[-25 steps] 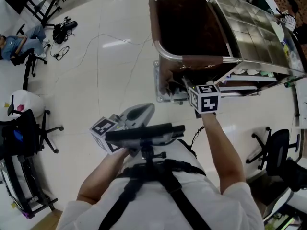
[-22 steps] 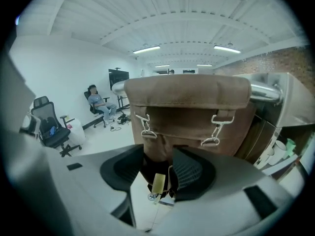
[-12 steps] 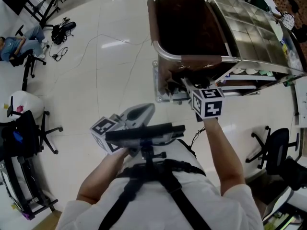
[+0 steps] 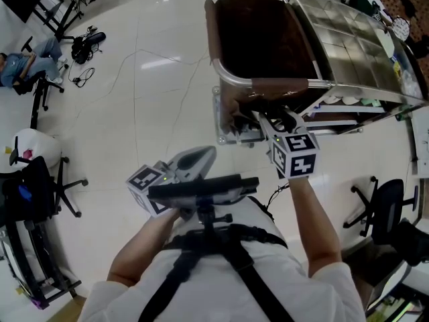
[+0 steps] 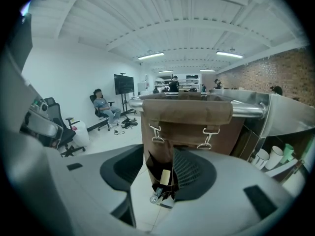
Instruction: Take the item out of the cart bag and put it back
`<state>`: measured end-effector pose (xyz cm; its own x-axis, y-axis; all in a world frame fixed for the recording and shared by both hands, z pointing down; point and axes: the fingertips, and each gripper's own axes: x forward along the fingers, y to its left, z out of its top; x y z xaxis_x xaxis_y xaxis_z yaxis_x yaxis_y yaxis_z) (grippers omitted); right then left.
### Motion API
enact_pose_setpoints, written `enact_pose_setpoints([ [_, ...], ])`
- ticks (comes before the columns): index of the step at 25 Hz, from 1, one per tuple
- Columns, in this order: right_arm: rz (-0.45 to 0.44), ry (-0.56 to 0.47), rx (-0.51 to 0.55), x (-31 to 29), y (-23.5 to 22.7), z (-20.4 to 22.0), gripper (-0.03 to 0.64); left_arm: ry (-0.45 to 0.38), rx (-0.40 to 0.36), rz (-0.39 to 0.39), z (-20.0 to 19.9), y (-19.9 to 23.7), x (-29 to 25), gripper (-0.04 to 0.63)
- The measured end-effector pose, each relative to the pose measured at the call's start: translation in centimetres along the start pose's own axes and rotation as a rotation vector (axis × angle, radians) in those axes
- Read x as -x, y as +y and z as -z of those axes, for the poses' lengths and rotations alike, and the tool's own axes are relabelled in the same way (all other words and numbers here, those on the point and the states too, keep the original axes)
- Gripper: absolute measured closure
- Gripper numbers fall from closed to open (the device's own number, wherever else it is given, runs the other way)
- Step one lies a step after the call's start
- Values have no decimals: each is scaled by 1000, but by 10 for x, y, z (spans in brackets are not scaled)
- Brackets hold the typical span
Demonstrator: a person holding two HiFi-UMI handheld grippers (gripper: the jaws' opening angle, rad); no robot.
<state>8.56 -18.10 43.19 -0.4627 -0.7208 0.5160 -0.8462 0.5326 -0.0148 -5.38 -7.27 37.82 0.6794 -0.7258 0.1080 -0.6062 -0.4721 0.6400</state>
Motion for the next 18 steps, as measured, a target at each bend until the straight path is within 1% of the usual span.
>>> enact_pose_setpoints([
  [7, -23, -45, -17, 24, 11, -10, 423, 13, 1, 11, 2, -4, -3, 592],
  [11, -31, -65, -26, 37, 16, -13, 451, 6, -5, 14, 2, -5, -4, 592],
  [13, -30, -69, -31, 42, 19, -12, 453, -6, -8, 14, 2, -5, -5, 591],
  [16, -21, -74, -41, 50, 19, -9, 502, 13, -5, 21, 5, -8, -5, 592],
  [18, -13, -75, -46, 55, 19, -7, 549, 28, -1, 25, 7, -10, -7, 592],
])
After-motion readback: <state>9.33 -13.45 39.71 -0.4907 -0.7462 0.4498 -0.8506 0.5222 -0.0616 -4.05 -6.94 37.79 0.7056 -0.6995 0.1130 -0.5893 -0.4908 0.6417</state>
